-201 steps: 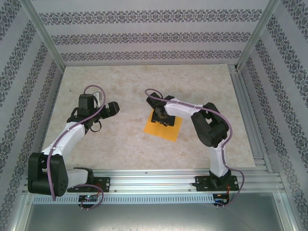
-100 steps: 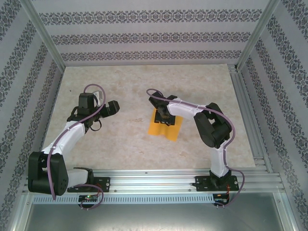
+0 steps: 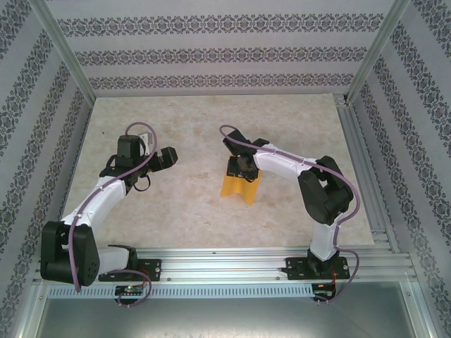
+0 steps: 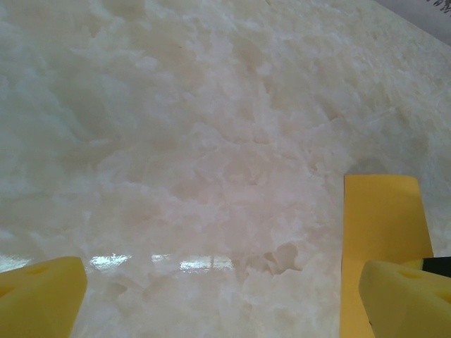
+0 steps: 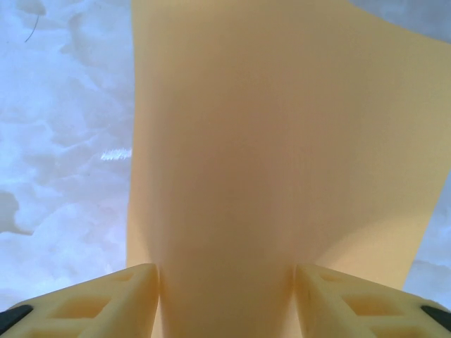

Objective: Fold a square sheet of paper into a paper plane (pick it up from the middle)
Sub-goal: Fold the square sheet of paper in half at the center of the table.

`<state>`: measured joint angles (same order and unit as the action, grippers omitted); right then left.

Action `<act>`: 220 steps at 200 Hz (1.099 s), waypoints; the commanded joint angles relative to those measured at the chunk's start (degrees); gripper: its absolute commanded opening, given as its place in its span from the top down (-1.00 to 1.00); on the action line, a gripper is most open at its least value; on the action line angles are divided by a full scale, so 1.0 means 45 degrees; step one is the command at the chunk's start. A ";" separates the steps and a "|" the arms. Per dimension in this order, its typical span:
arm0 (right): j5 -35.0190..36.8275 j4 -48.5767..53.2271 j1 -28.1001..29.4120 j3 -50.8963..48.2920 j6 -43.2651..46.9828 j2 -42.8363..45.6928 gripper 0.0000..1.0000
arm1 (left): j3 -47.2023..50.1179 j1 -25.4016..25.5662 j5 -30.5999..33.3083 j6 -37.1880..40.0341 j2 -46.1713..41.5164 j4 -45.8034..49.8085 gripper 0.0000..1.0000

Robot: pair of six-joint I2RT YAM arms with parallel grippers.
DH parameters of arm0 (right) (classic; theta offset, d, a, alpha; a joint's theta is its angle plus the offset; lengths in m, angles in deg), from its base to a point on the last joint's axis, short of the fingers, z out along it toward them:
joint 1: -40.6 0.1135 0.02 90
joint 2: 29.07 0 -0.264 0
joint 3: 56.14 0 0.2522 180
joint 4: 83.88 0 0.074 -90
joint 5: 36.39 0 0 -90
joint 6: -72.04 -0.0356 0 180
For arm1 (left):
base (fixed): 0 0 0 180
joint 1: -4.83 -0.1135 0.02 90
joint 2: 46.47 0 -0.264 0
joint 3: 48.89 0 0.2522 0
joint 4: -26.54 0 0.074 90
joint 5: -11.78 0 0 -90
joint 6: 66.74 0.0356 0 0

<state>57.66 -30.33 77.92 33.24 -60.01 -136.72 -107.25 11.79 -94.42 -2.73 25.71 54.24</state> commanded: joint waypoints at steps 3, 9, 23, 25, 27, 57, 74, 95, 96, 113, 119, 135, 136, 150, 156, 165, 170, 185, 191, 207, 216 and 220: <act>-0.0735 -0.0783 -0.0224 -0.0314 0.0050 0.0564 -0.04 | -0.0486 0.0225 -0.0088 0.0074 0.0129 0.0204 -1.00; -0.0894 -0.0909 -0.0218 -0.0350 0.0084 0.0653 -0.04 | -0.0484 0.0221 -0.0083 0.0059 0.0097 0.0243 -1.00; -0.1375 -0.1348 -0.0200 -0.0442 0.0085 0.0916 -0.04 | -0.0537 0.0254 -0.0083 0.0055 0.0102 0.0272 -1.00; -0.1412 -0.1374 -0.0194 -0.0449 0.0085 0.0945 -0.04 | -0.0548 0.0266 -0.0083 0.0040 0.0095 0.0280 -0.99; -0.1488 -0.1429 -0.0190 -0.0464 0.0075 0.0992 -0.04 | -0.0560 0.0273 -0.0088 0.0051 0.0088 0.0282 -0.99; -0.2573 -0.2401 -0.0211 -0.0758 -0.0028 0.1599 -0.07 | -0.0678 0.0365 -0.0098 -0.0027 0.0086 0.0302 -1.00; -0.3330 -0.3138 -0.0256 -0.1011 -0.0188 0.1912 -0.07 | -0.0734 0.0445 -0.0125 -0.0094 0.0092 0.0303 -0.99; -0.3949 -0.3906 -0.0385 -0.1421 -0.0447 0.2253 -0.08 | -0.0825 0.0576 -0.0133 -0.0142 0.0100 0.0333 -1.00; -0.3958 -0.3943 -0.0384 -0.1446 -0.0445 0.2268 -0.09 | -0.0828 0.0569 -0.0131 -0.0141 0.0116 0.0327 -1.00; -0.4027 -0.4182 -0.0535 -0.1860 -0.0452 0.2411 -0.11 | -0.0834 0.0682 -0.0132 -0.0217 0.0129 0.0268 -1.00; -0.4059 -0.4267 -0.0628 -0.2062 -0.0462 0.2420 -0.11 | -0.0840 0.0733 -0.0154 -0.0250 0.0133 0.0228 -0.99; -0.4236 -0.4549 -0.0945 -0.2766 -0.0537 0.2427 -0.09 | -0.0887 0.0912 -0.0199 -0.0372 0.0236 0.0110 -1.00; -0.4248 -0.4567 -0.0967 -0.2822 -0.0529 0.2414 -0.09 | -0.0879 0.0923 -0.0203 -0.0383 0.0242 0.0108 -0.99; -0.4268 -0.4701 -0.1188 -0.3354 -0.0462 0.2503 -0.10 | -0.0954 0.1173 -0.0200 -0.0450 0.0375 0.0059 -1.00; -0.4294 -0.4718 -0.1287 -0.3573 -0.0419 0.2563 -0.10 | -0.0982 0.1300 -0.0174 -0.0470 0.0444 0.0030 -1.00; -0.4279 -0.4737 -0.1401 -0.3849 -0.0312 0.2697 -0.10 | -0.1051 0.1489 -0.0096 -0.0492 0.0551 0.0013 -1.00; -0.4261 -0.4748 -0.1469 -0.4011 -0.0259 0.2779 -0.11 | -0.1114 0.1603 -0.0070 -0.0511 0.0629 -0.0001 -1.00; -0.4279 -0.4718 -0.1720 -0.4421 -0.0122 0.3026 -0.17 | -0.1272 0.1992 0.0019 -0.0565 0.0869 -0.0083 -1.00; -0.4326 -0.4746 -0.1819 -0.4595 -0.0053 0.3114 -0.18 | -0.1337 0.2144 0.0041 -0.0606 0.0988 -0.0104 -1.00; -0.4470 -0.4654 -0.2021 -0.4867 0.0243 0.3276 -0.23 | -0.1537 0.2570 0.0105 -0.0719 0.1300 -0.0230 -1.00; -0.4554 -0.4596 -0.2128 -0.4965 0.0434 0.3318 -0.26 | -0.1598 0.2770 0.0071 -0.0832 0.1480 -0.0351 -1.00; -0.4658 -0.4573 -0.2172 -0.4996 0.0540 0.3318 -0.25 | -0.1632 0.2873 0.0058 -0.0898 0.1556 -0.0404 -0.99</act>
<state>38.80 -49.63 69.24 11.82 -60.60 -124.22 -112.11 22.28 -94.18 -4.75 31.09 54.87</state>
